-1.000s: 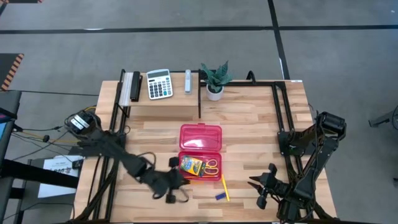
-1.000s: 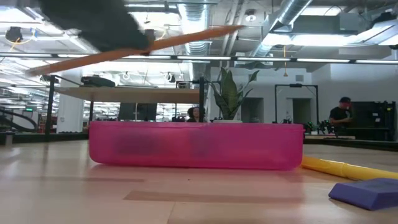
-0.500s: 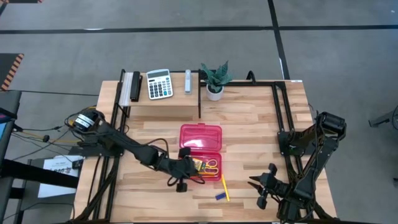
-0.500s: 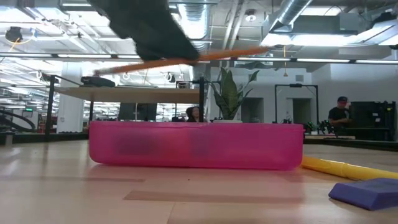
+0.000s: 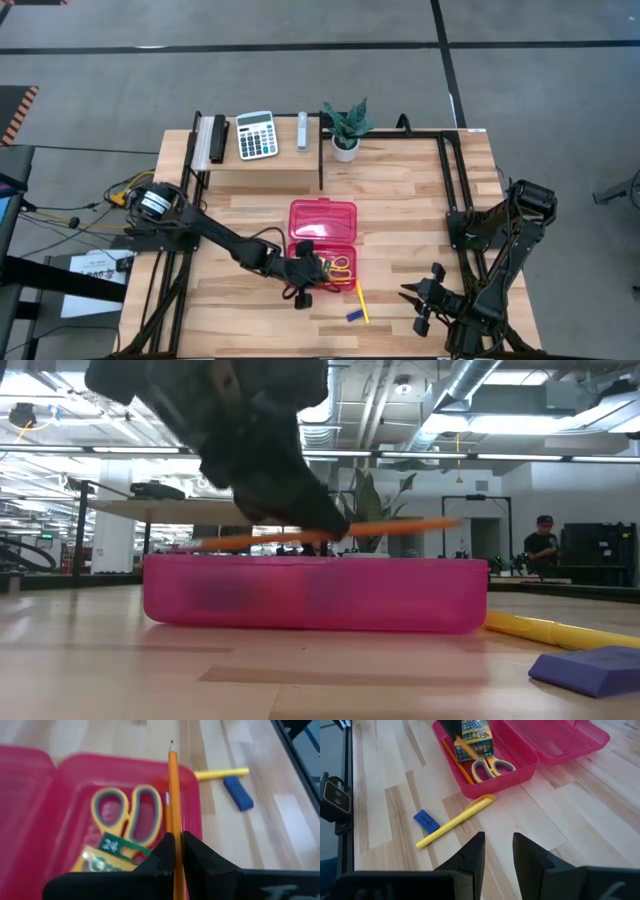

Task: Pack school essentials
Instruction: Put the orange pencil into the red supply box, then put the yellow pen into the red supply box

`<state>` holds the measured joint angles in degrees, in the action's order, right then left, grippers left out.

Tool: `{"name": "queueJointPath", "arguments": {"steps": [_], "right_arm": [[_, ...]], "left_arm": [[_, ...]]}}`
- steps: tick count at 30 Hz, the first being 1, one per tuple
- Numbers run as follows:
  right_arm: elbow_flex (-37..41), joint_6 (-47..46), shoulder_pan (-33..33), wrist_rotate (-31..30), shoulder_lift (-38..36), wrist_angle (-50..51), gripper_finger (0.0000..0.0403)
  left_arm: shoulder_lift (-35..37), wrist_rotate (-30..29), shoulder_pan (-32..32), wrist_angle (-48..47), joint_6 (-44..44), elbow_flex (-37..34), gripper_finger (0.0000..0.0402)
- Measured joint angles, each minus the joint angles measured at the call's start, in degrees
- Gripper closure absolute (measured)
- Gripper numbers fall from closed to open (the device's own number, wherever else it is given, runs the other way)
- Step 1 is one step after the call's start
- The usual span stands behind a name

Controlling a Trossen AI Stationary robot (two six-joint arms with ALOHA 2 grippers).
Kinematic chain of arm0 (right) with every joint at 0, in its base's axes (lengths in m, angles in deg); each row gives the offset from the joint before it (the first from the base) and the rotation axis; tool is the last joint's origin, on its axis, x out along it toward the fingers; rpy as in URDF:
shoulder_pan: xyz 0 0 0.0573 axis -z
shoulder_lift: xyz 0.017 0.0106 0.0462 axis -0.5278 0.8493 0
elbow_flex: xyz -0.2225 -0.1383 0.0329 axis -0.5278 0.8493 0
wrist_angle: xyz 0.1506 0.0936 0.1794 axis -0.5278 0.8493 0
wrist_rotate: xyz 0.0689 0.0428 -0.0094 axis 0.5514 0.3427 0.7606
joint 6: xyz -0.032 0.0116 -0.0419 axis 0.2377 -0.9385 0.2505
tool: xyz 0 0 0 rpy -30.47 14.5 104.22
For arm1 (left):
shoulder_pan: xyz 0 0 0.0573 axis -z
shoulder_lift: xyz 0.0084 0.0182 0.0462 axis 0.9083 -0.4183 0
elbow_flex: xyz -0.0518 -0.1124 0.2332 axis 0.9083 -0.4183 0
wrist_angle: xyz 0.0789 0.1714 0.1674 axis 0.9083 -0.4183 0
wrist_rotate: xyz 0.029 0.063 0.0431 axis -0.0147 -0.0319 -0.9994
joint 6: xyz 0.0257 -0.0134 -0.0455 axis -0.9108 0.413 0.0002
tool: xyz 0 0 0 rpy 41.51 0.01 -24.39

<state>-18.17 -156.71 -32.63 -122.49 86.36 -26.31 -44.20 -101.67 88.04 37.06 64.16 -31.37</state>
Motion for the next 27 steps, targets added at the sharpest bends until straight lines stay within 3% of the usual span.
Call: {"name": "queueJointPath", "arguments": {"steps": [6, 10, 18, 27], "right_arm": [[0.0, 0.04, 0.0, 0.17, 0.0, 0.05, 0.0295], [0.0, 0.05, 0.0, 0.4, 0.0, 0.21, 0.0295], [0.0, 0.02, -0.02, 1.34, 0.0, 0.05, 0.0295], [0.0, 0.02, -0.02, 1.34, 0.0, 0.04, 0.0295]], "left_arm": [[-2.73, 2.19, 0.0, 0.13, 2.37, -0.02, 0.0401], [-2.73, -0.3, 0.02, -0.15, 1.9, -0.02, 0.0395], [-2.49, -4.69, -0.37, -1.62, -0.44, -0.02, 0.0325], [-2.49, 0.17, 0.34, -1.06, -4.94, 2.97, 0.0259]]}}
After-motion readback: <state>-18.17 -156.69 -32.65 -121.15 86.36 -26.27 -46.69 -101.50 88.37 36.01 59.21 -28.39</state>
